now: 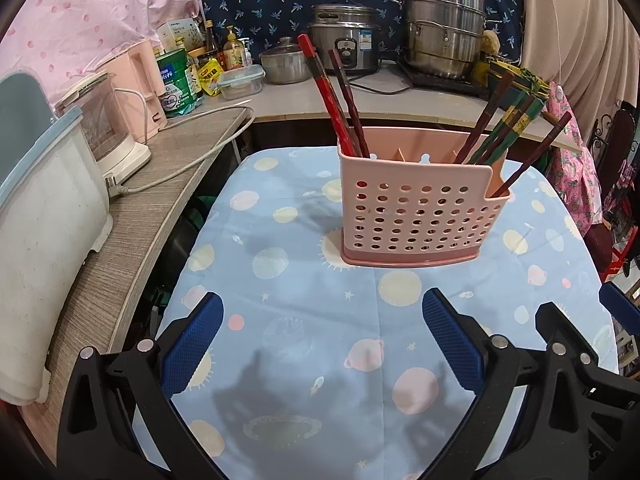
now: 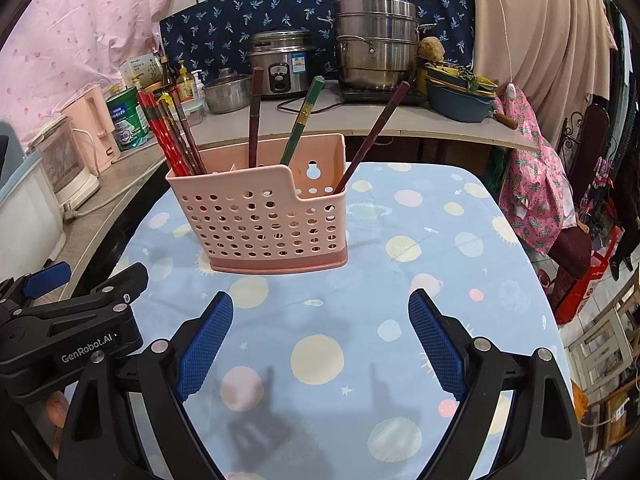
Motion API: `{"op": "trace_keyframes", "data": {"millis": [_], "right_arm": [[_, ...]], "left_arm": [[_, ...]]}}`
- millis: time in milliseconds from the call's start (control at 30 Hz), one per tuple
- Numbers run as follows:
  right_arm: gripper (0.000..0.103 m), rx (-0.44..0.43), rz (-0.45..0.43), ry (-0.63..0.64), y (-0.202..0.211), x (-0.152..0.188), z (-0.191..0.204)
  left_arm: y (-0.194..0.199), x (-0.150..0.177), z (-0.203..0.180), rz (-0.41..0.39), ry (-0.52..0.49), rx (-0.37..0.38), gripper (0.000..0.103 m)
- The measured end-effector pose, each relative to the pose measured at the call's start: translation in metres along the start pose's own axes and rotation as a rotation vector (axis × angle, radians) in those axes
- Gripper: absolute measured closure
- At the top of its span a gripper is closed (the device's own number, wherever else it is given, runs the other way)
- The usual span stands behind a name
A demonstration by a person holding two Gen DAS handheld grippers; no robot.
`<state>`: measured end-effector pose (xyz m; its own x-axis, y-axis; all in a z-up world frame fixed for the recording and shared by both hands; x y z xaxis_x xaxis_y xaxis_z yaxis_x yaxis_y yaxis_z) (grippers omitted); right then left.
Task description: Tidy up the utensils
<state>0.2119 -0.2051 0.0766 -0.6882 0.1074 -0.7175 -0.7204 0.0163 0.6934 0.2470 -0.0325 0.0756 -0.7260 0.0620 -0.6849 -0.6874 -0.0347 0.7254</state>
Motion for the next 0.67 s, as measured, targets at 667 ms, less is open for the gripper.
{"op": "trace_keyframes", "data": {"millis": [667], "right_arm": [[0.017, 0.020, 0.006, 0.005, 0.0010, 0.0056, 0.0015]], "left_arm": [[-0.0017, 0.0051, -0.0010, 0.014, 0.000, 0.007, 0.008]]}}
Point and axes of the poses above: each gripper's, at about its wrist camera, not at the fingertips, and y roughly against the way its jaws point, z to its left, x to its underside, the point moved 4 cm from there along -y, roughly the way its jaws point, and after that the axes turned 1 degree about -y, right-handed, at the moved point
